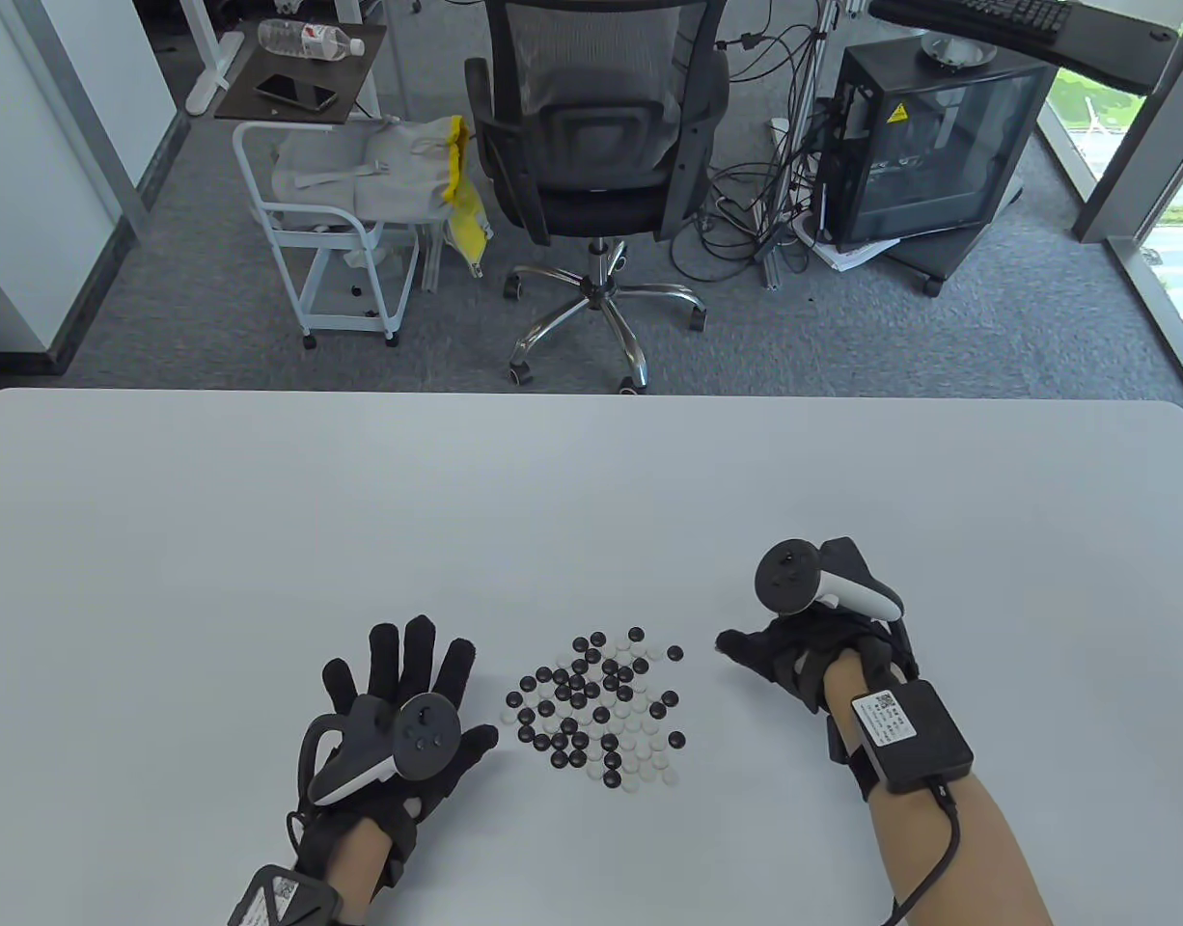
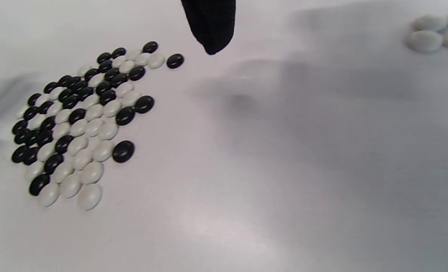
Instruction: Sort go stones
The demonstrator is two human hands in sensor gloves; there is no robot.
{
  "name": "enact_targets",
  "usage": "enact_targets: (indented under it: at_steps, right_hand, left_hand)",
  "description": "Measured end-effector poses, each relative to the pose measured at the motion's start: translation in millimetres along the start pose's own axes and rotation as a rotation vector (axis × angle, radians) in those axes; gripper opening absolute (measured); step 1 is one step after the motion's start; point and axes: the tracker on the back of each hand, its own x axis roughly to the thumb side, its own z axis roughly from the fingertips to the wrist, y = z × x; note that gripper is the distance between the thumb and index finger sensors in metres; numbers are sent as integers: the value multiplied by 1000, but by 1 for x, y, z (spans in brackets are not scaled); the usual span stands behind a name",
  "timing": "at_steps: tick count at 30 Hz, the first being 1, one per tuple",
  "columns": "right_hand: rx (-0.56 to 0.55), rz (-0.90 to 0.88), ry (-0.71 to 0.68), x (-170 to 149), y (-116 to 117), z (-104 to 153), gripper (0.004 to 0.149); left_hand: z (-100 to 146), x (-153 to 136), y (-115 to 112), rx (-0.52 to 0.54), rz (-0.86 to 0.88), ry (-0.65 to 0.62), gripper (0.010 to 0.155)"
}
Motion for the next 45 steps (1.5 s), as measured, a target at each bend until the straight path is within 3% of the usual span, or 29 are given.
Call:
enact_targets:
  at_steps: [4, 9, 20, 28, 40, 45]
  right_hand:
    - [45, 19, -150, 35, 14, -9, 68]
    - [103, 81, -216, 61, 30, -20, 68]
    - [96, 66, -160, 54, 36, -38, 67]
    - [44, -10, -53, 19, 22, -34, 67]
    - [-13, -4, 216, -66, 5, 8, 67]
    - [-36, -53, 262, -91, 7, 22, 67]
  left_hand:
    - [0, 0, 0, 2, 2, 0, 86]
    - [0, -1, 0, 3, 7, 1, 86]
    - [1, -2, 0, 5, 15, 0, 86]
    - [1, -4, 0, 3, 18, 2, 86]
    - [0, -3, 1, 2, 12, 5, 86]
    - [0, -2, 0, -2, 5, 4, 86]
